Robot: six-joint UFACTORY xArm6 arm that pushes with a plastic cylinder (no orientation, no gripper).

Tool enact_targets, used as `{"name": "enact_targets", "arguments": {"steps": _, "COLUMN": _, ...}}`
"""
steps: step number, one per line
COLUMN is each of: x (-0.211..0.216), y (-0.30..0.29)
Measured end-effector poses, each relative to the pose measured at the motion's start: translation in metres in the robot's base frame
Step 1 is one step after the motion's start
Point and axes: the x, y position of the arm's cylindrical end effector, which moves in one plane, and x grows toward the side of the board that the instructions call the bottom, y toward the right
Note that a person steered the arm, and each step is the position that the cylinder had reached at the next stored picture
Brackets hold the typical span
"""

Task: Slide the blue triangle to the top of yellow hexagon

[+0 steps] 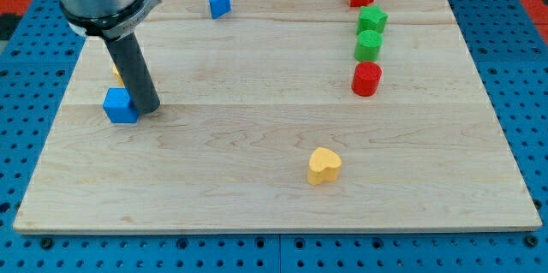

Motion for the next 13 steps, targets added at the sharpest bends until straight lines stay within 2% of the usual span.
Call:
{"name": "enact_targets", "arguments": {"steps": 1, "x": -0.051, "y": 0.074}}
{"name": "enact_targets", "arguments": {"steps": 2, "x": -0.117, "y": 0.116}}
{"name": "enact_targets", "arguments": {"steps": 4, "x": -0.24, "y": 0.132}}
{"name": "enact_targets", "arguments": {"steps": 6, "x": -0.239, "y": 0.115}}
{"name": "enact_targets", "arguments": {"steps": 9, "x": -0.21, "y": 0.024}}
{"name": "enact_targets", "arguments": {"steps": 11, "x": -0.167, "y": -0.006}}
{"name": "enact_targets", "arguments": {"steps": 13, "x": -0.138, "y": -0.006}}
